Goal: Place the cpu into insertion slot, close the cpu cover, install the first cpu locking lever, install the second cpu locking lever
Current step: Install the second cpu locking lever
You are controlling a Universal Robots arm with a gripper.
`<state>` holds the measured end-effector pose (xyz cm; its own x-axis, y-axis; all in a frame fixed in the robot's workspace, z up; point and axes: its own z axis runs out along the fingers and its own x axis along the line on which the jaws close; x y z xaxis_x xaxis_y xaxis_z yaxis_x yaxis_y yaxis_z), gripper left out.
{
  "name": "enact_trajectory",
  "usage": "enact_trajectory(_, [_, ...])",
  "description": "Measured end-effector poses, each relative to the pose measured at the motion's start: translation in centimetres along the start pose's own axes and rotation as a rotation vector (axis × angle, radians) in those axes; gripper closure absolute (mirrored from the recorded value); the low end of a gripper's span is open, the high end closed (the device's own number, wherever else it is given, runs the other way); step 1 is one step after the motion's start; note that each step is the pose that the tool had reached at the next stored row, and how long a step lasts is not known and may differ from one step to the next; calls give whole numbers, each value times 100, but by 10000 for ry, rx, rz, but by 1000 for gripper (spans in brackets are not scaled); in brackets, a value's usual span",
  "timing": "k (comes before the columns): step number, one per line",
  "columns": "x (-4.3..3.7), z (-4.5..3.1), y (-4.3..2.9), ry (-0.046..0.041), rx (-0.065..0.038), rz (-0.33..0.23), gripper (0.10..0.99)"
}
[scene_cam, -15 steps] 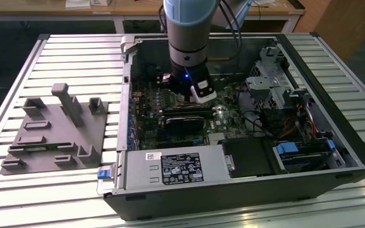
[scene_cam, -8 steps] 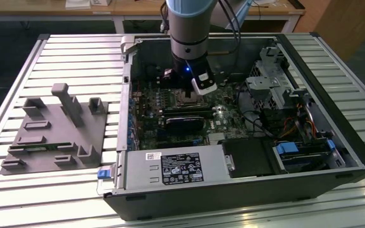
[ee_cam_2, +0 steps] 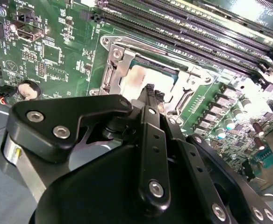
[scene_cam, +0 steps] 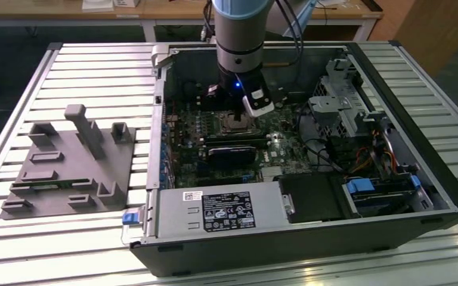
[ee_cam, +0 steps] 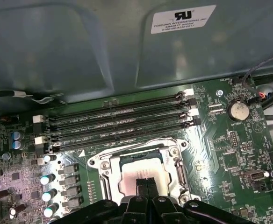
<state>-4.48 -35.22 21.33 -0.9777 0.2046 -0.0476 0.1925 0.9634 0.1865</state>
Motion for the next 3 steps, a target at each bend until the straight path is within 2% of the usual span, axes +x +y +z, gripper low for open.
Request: enact_trajectory(3, [-2, 0, 1, 0, 0, 0, 980])
